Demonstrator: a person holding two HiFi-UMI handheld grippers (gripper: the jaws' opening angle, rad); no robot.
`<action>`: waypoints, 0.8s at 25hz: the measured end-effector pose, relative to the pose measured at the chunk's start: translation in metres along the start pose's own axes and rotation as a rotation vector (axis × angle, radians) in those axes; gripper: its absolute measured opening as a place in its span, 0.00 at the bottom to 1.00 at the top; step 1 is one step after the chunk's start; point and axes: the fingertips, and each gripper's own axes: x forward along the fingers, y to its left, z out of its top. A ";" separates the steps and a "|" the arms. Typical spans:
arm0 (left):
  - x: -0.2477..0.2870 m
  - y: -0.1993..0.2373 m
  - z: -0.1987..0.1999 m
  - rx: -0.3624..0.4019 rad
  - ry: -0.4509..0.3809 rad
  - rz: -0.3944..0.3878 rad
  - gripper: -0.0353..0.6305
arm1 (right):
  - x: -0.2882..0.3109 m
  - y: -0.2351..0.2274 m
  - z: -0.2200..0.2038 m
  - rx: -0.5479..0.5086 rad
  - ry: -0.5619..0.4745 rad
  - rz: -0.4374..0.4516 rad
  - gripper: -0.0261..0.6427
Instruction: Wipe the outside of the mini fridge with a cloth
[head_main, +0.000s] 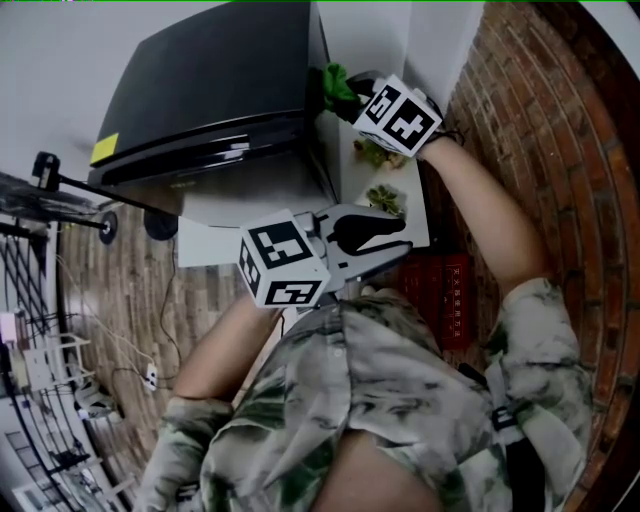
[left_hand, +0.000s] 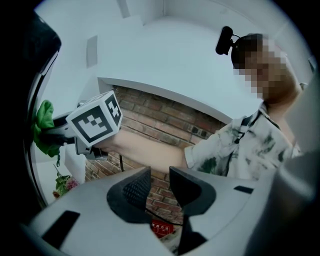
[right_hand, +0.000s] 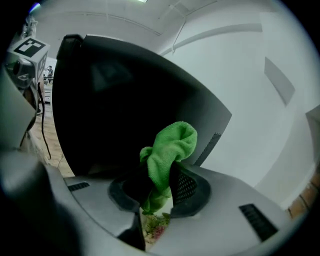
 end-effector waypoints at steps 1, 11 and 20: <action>0.000 0.001 0.000 -0.001 0.002 0.002 0.24 | 0.003 0.004 -0.005 0.004 0.008 0.007 0.19; 0.002 0.002 -0.004 -0.013 0.004 0.011 0.24 | 0.042 0.041 -0.066 0.060 0.078 0.072 0.19; -0.003 0.005 -0.009 -0.019 0.007 0.035 0.24 | 0.087 0.078 -0.137 0.122 0.174 0.111 0.19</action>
